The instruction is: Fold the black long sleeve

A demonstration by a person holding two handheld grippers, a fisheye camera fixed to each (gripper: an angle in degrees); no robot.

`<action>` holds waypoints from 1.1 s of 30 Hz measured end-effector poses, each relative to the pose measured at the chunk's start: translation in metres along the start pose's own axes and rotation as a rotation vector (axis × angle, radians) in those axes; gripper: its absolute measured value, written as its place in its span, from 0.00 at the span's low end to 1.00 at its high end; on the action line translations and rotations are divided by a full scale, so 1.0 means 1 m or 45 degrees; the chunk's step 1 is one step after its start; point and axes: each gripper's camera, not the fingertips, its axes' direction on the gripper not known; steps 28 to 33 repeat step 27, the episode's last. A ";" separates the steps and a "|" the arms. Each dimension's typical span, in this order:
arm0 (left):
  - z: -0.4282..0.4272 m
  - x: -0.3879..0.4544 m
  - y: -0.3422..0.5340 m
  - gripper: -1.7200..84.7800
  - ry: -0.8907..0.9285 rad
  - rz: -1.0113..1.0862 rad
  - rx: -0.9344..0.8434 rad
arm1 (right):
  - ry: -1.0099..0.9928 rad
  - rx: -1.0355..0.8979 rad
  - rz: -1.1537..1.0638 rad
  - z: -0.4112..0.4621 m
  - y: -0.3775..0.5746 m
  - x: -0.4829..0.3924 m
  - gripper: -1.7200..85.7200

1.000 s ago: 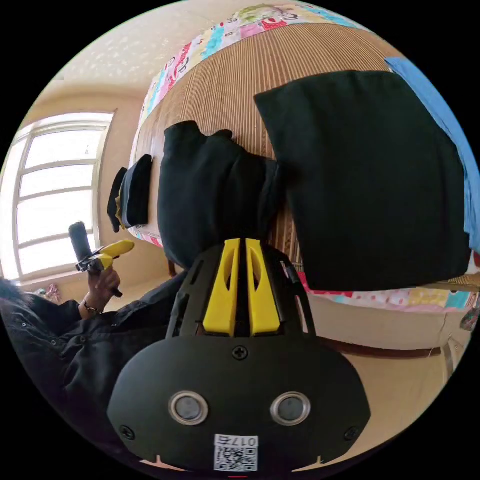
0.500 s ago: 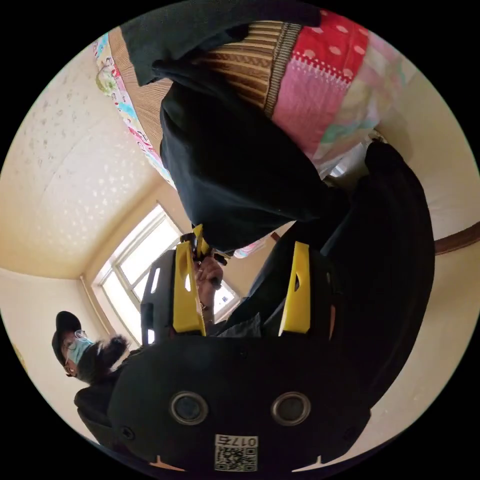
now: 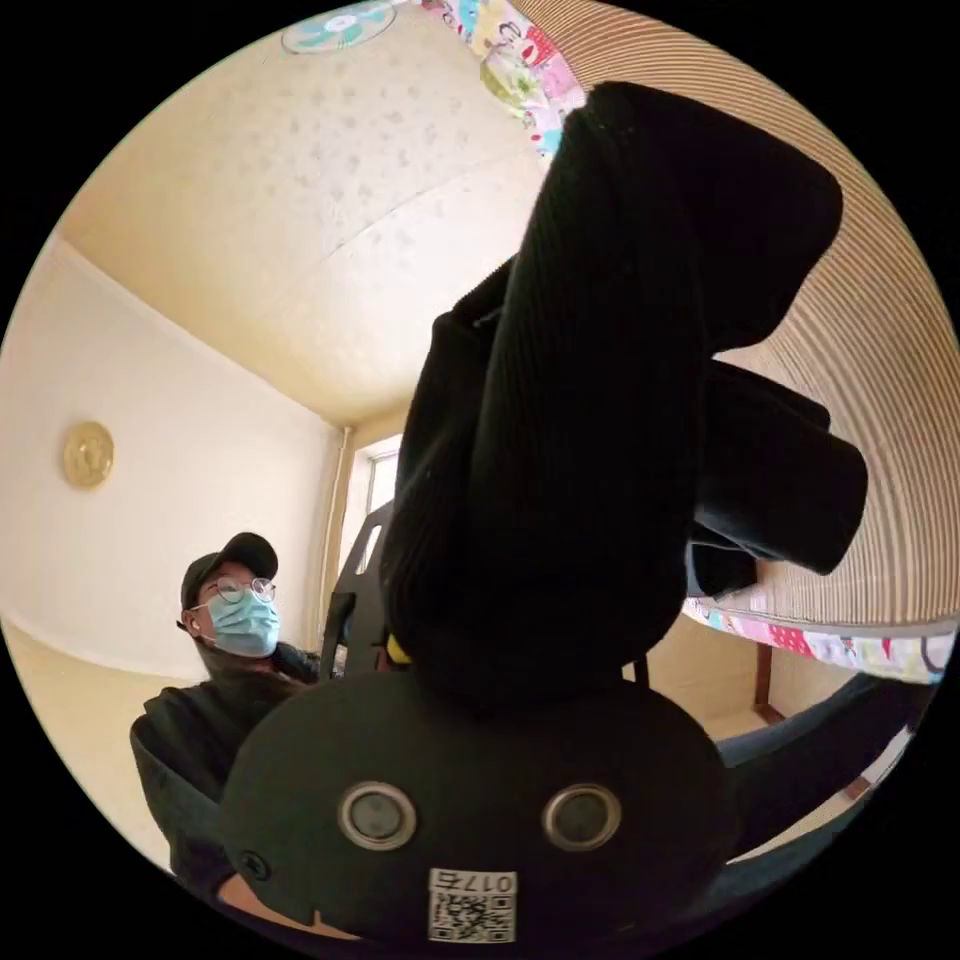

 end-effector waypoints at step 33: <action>0.053 -0.001 0.053 0.08 -1.308 -0.061 0.432 | 2.070 -0.561 0.514 0.036 0.043 0.146 0.13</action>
